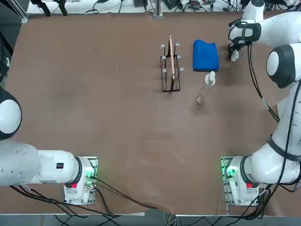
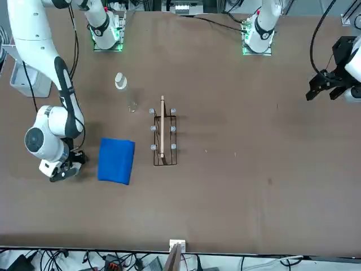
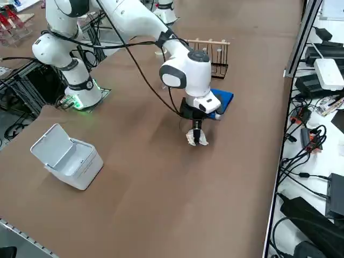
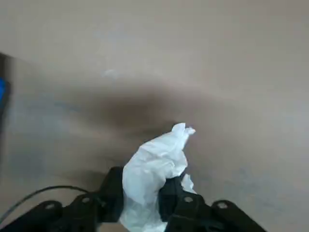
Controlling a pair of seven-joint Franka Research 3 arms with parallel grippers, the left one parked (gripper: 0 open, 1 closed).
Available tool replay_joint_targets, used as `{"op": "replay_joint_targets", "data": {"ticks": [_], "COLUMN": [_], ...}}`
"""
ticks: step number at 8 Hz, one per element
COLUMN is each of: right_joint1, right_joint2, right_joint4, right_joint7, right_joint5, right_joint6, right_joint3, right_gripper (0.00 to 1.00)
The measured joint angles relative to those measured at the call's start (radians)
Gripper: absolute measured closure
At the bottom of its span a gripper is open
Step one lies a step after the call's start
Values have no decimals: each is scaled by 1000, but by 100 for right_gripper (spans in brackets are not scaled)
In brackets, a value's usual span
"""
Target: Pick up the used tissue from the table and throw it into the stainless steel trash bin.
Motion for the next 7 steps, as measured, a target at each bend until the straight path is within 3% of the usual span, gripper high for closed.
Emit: {"op": "replay_joint_targets", "data": {"ticks": [2,4,7], "right_joint1": [-43,-94,-129], "right_joint2": [-58,-183,-350], "right_joint4": [12,23,2], "right_joint7": [-55,-131,-265], "right_joint5": [-1,-13,-88], "right_joint6": [-50,-246,-483], "right_joint3": [-8,-19,-103], "right_gripper": [69,78,78]}}
